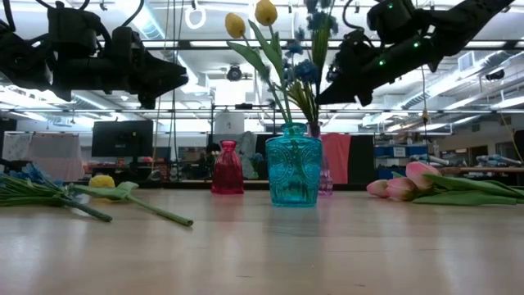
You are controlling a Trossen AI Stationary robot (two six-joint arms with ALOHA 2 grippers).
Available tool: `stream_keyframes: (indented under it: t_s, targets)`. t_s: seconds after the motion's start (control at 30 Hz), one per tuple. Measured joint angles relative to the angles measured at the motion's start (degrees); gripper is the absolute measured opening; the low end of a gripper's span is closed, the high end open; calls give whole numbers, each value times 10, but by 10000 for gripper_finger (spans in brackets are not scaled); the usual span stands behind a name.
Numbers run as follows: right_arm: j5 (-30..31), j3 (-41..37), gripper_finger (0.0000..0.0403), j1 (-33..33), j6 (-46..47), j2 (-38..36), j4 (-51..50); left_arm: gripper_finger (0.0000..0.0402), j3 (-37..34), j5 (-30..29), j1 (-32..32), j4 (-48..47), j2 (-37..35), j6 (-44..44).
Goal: Sort flowers into vase by color
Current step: Put the right blue flowers into the pink vase
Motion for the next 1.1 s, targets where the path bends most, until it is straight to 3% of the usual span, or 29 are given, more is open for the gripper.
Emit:
stream_keyframes:
  t_s: [0.8,1.1]
  targets:
    - [13,24,18,14,13,89,5,163,0,3,0,-5,0,0]
    - [11,21,97,14,13,58,-9,163,0,3,0,-5,0,0]
